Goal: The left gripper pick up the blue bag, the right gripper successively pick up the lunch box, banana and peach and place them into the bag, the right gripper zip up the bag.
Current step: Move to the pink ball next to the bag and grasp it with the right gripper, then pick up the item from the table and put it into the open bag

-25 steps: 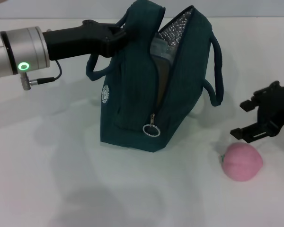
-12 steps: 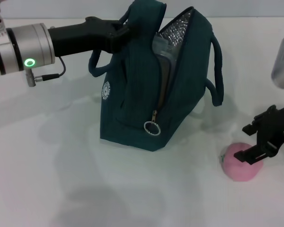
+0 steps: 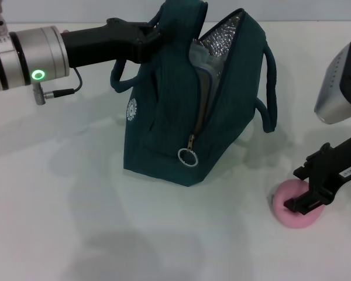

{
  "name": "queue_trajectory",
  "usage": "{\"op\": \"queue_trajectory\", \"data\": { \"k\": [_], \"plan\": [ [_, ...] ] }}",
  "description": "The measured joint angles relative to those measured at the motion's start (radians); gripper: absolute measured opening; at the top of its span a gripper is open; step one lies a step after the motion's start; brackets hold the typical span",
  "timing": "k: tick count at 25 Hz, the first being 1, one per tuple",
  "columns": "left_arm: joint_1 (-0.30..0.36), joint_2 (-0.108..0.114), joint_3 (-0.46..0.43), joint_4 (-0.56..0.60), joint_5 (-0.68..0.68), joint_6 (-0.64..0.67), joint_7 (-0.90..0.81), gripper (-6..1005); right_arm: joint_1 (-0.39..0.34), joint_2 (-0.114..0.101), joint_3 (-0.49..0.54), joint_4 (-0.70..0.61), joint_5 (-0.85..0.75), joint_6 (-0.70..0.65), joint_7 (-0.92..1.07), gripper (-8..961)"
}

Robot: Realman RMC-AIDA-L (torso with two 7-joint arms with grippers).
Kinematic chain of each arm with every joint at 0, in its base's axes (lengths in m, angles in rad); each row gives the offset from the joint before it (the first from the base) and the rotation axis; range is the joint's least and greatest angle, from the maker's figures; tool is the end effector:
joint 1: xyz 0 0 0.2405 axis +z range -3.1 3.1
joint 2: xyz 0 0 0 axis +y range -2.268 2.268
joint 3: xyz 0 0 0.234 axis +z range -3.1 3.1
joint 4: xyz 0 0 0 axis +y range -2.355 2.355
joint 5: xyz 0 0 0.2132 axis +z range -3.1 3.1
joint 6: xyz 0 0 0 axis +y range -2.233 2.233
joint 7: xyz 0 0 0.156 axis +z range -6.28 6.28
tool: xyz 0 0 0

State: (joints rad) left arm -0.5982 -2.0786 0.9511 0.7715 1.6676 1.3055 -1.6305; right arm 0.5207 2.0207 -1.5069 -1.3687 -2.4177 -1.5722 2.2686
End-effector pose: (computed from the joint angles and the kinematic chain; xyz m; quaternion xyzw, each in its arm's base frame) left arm -0.1723 0.3870 0.0112 -0.9031 -0.2410 -0.3083 0.1767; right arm 0.1760 0.3216 -0.0118 -0.9628 0.1856 -0.1789 0.0806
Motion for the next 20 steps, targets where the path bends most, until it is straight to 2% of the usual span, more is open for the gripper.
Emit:
{"op": "queue_trajectory", "data": {
  "k": [7, 13, 15, 18, 20],
  "plan": [
    [0.0, 0.0, -0.004, 0.0, 0.0, 0.0, 0.006, 41, 0.01, -0.003, -0.001, 0.02, 0.0, 0.009, -0.01, 718],
    [0.0, 0.0, -0.005, 0.0, 0.0, 0.0, 0.016, 41, 0.011, -0.004, 0.008, 0.027, 0.014, 0.008, -0.036, 656],
    [0.001, 0.0, -0.005, 0.0, 0.0, 0.0, 0.016, 41, 0.005, -0.005, 0.031, 0.015, 0.028, 0.0, -0.056, 414],
    [0.005, 0.0, -0.005, 0.0, -0.001, 0.0, 0.017, 41, -0.008, -0.005, 0.082, -0.003, 0.062, -0.023, -0.086, 336],
    [0.007, 0.0, -0.005, 0.0, -0.001, 0.002, 0.017, 41, -0.03, -0.006, 0.164, -0.033, 0.113, -0.055, -0.131, 284]
  ]
}}
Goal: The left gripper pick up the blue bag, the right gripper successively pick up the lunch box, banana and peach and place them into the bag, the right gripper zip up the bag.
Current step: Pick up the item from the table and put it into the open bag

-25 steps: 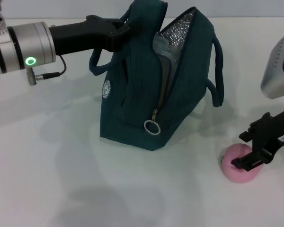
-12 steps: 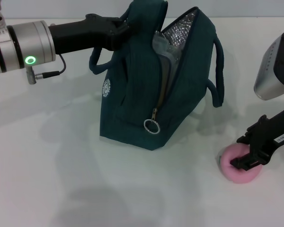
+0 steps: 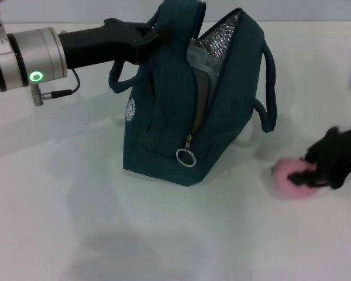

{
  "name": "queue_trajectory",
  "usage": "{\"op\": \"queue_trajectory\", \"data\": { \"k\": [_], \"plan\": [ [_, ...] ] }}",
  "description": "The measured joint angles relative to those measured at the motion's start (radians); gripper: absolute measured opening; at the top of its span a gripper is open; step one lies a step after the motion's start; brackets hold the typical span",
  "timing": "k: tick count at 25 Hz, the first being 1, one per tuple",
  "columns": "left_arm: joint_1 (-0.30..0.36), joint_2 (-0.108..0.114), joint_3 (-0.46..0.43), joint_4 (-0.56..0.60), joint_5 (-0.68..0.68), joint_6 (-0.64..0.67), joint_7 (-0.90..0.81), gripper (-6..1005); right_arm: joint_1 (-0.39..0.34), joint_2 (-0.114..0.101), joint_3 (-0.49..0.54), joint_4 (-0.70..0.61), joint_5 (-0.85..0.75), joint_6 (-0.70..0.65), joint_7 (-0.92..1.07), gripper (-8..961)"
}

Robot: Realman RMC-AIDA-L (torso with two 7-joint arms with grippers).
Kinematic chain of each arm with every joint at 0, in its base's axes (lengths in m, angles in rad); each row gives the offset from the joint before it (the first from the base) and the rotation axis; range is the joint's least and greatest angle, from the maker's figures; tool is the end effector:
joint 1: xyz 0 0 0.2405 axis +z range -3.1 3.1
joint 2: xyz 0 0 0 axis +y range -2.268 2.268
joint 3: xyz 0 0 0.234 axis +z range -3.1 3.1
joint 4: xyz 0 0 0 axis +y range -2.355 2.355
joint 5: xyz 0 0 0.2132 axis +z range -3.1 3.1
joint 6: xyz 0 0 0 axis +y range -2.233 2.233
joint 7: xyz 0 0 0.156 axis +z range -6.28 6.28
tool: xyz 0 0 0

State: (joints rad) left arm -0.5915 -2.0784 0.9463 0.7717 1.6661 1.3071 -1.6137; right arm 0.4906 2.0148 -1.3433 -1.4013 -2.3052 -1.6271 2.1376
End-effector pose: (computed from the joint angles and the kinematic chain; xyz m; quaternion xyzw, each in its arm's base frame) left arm -0.1749 0.3861 0.0124 -0.9033 -0.2369 -0.3083 0.1814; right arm 0.1722 0.3246 0.0167 -0.9760 0.1738 -0.1023 0.0825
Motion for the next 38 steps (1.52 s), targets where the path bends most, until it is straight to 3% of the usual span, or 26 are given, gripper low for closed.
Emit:
{"op": "queue_trajectory", "data": {
  "k": [6, 10, 11, 16, 21, 31, 38],
  "plan": [
    [0.012, 0.0, 0.0, 0.0, -0.005, 0.002, 0.0, 41, -0.055, -0.002, 0.333, -0.035, 0.284, -0.138, -0.184, 253],
    [0.013, 0.0, 0.0, 0.0, -0.007, 0.008, 0.0, 41, -0.077, -0.002, 0.417, -0.012, 0.416, -0.132, -0.254, 232],
    [0.014, 0.0, 0.001, 0.001, -0.008, 0.01, 0.0, 41, -0.085, -0.002, 0.442, 0.018, 0.516, -0.095, -0.294, 227],
    [0.017, -0.001, 0.0, 0.006, -0.021, 0.081, -0.005, 41, -0.079, -0.001, 0.447, 0.088, 0.665, 0.006, -0.339, 215],
    [0.022, -0.002, 0.001, 0.007, -0.072, 0.121, -0.006, 41, -0.027, -0.001, 0.446, 0.17, 0.732, 0.054, -0.356, 200],
    [0.028, -0.002, 0.0, 0.0, -0.103, 0.115, -0.002, 42, 0.143, -0.004, 0.394, 0.359, 0.535, 0.076, -0.333, 203],
    [0.022, -0.002, 0.0, -0.002, -0.1, 0.112, 0.0, 42, 0.19, -0.003, 0.235, 0.414, 0.503, 0.171, -0.343, 208]
  ]
}}
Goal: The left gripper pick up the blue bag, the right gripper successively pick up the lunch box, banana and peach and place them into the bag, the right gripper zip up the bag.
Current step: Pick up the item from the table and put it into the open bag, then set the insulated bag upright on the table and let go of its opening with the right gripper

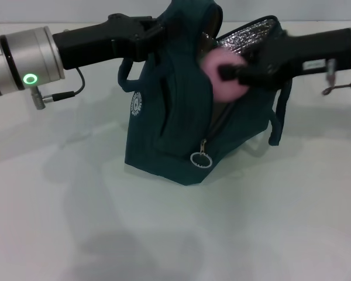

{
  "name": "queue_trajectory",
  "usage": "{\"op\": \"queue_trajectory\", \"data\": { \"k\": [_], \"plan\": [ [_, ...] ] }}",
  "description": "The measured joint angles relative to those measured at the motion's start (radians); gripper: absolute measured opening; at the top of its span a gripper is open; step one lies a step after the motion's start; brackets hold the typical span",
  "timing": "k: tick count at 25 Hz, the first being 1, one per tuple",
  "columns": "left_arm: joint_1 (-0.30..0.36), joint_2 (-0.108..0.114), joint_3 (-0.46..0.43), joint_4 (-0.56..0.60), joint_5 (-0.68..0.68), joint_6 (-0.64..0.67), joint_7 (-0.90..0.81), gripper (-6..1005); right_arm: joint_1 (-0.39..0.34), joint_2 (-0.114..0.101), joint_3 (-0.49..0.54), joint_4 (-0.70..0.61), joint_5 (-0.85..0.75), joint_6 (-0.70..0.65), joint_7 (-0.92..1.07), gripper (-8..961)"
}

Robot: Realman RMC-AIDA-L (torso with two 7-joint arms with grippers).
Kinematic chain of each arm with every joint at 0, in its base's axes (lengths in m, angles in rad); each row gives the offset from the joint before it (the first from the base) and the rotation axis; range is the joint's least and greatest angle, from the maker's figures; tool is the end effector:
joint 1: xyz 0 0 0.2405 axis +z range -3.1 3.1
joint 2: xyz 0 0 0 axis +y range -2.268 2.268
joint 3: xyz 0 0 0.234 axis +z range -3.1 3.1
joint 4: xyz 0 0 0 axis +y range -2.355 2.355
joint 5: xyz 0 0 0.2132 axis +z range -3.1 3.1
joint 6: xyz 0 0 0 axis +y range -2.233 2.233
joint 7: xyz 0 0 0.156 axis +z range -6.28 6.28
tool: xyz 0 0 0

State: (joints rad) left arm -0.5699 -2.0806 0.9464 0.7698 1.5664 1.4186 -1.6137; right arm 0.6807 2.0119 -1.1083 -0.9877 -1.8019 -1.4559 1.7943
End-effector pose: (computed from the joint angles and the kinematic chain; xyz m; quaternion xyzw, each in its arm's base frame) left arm -0.1639 0.3714 0.0187 -0.8917 -0.2302 -0.3640 0.1394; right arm 0.1156 0.3798 0.0215 -0.9667 0.1297 0.2024 0.0880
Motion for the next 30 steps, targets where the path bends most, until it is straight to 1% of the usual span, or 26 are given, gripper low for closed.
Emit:
{"op": "queue_trajectory", "data": {
  "k": [3, 6, 8, 12, 15, 19, 22, 25, 28, 30],
  "plan": [
    [-0.004, 0.0, 0.0, -0.008, 0.004, -0.009, 0.0, 42, 0.007, 0.002, -0.052, -0.011, 0.0, 0.014, -0.002, 210],
    [-0.005, 0.0, 0.002, -0.012, 0.008, -0.02, 0.001, 42, 0.014, 0.004, -0.059, -0.015, -0.001, 0.019, -0.003, 212],
    [-0.005, 0.0, 0.004, -0.012, 0.008, -0.025, 0.005, 42, 0.022, 0.002, -0.059, -0.009, -0.005, 0.021, -0.001, 213],
    [-0.003, 0.0, 0.003, -0.012, 0.008, -0.026, 0.009, 42, 0.019, 0.001, -0.059, -0.01, -0.013, 0.024, 0.002, 348],
    [0.001, 0.0, 0.001, -0.012, 0.009, -0.026, 0.011, 42, -0.004, 0.001, -0.052, -0.034, -0.011, 0.025, -0.002, 463],
    [0.001, -0.001, 0.001, -0.017, 0.01, -0.034, 0.018, 42, -0.07, 0.004, -0.046, -0.11, 0.016, 0.026, -0.026, 656],
    [-0.003, -0.001, 0.0, -0.029, 0.01, -0.037, 0.025, 42, -0.138, 0.004, -0.05, -0.179, 0.024, -0.004, -0.037, 685],
    [-0.004, 0.001, 0.0, -0.032, 0.01, -0.038, 0.026, 42, -0.234, 0.002, -0.051, -0.26, 0.024, -0.032, -0.038, 715],
    [-0.002, 0.004, 0.0, -0.032, 0.01, -0.038, 0.026, 42, -0.301, 0.001, -0.056, -0.291, 0.016, -0.038, -0.044, 733],
    [-0.002, 0.005, 0.0, -0.032, 0.01, -0.038, 0.026, 42, -0.325, 0.0, -0.055, -0.291, 0.014, -0.047, -0.05, 732]
  ]
}}
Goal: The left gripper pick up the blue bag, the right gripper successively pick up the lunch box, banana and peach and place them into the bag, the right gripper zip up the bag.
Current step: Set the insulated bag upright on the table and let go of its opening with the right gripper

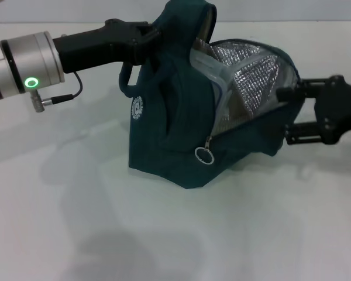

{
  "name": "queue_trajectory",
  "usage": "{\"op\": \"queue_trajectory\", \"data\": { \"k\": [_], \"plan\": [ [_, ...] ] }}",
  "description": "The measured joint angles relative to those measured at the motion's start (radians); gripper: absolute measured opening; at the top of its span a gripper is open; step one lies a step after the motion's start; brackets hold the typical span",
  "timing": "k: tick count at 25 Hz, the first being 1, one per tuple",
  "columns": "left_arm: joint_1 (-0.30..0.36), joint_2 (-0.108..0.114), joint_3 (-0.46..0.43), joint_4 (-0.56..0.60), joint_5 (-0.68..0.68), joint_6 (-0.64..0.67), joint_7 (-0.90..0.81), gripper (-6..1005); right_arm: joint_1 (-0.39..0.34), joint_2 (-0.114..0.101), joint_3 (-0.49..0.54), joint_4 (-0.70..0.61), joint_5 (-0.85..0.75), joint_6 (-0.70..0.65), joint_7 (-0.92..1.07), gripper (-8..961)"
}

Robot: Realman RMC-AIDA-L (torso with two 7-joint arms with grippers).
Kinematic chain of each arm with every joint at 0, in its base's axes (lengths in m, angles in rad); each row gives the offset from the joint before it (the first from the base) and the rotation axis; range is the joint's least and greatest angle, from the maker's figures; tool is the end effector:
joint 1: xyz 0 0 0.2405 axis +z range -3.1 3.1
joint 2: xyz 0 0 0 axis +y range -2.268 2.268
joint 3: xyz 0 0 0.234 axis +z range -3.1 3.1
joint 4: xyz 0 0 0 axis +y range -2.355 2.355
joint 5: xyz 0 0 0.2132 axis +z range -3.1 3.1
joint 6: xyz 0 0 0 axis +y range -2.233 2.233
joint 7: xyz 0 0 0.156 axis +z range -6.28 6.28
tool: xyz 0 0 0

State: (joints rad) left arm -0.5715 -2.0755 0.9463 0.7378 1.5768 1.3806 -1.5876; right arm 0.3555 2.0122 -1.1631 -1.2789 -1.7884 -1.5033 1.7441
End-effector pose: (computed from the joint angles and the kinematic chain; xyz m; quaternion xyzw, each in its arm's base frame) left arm -0.1733 0.3747 0.0146 -0.8918 -0.2382 -0.3518 0.1556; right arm 0.1705 0.3279 0.0465 -0.9688 0.1164 0.1720 0.1355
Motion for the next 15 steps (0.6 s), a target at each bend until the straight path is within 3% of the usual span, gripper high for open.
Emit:
{"op": "queue_trajectory", "data": {
  "k": [4, 11, 15],
  "plan": [
    [0.001, 0.003, 0.0, 0.0, 0.0, 0.0, 0.0, 42, -0.038, 0.0, 0.007, 0.001, 0.035, -0.011, -0.039, 728],
    [0.008, 0.007, 0.0, -0.001, 0.012, 0.0, 0.006, 42, -0.113, -0.001, 0.051, 0.026, 0.304, -0.042, -0.239, 723],
    [0.003, 0.005, 0.0, -0.001, 0.013, 0.0, 0.012, 42, -0.112, -0.012, 0.104, 0.045, 0.236, -0.103, -0.211, 724]
  ]
}}
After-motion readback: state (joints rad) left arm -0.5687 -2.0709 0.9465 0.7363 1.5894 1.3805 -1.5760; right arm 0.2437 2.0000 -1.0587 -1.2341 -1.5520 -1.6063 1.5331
